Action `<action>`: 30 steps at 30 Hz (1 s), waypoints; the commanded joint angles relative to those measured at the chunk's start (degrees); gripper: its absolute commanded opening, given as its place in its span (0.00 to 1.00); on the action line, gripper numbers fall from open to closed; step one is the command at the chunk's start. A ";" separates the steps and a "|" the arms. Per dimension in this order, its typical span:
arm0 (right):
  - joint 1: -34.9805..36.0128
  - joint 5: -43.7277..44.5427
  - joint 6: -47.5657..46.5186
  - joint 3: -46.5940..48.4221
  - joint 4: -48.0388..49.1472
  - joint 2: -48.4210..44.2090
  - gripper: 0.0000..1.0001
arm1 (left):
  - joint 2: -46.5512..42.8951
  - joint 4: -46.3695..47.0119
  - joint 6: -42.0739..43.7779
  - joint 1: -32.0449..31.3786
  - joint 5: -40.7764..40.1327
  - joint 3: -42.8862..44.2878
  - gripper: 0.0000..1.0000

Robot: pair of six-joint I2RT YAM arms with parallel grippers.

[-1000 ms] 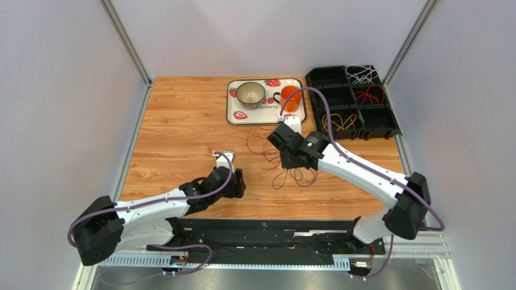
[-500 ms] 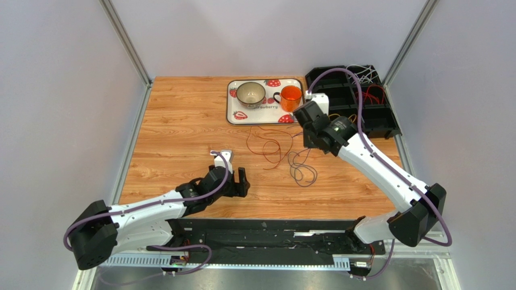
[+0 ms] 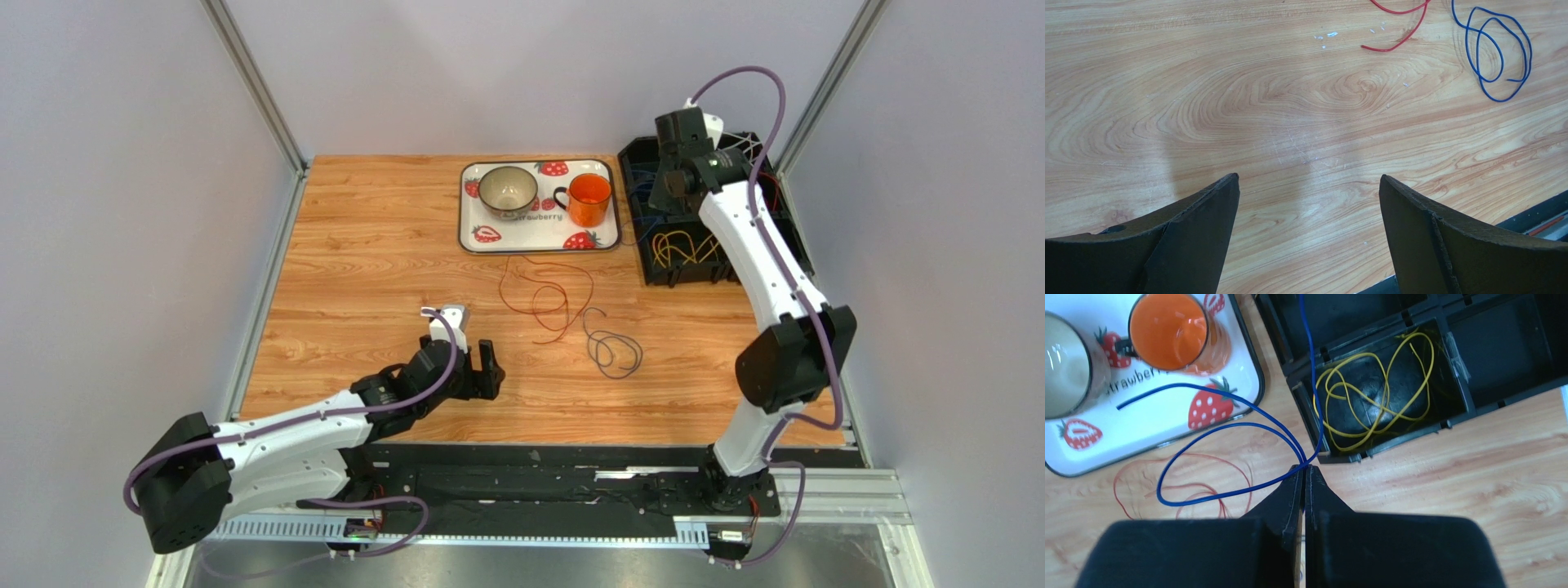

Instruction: Untangle the cables

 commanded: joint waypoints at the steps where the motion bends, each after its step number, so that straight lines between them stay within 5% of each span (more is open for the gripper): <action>1: -4.71 -5.25 3.19 9.22 0.43 6.34 0.00 | 0.50 1.52 -0.28 0.17 -0.90 0.72 0.91; 15: -13.06 -10.35 10.22 25.85 2.46 27.17 0.00 | -0.20 1.43 -0.19 0.17 -1.78 0.80 0.90; 30: -15.35 -11.42 12.87 26.39 4.56 30.53 0.00 | 0.06 1.34 -0.01 0.17 -1.95 0.98 0.89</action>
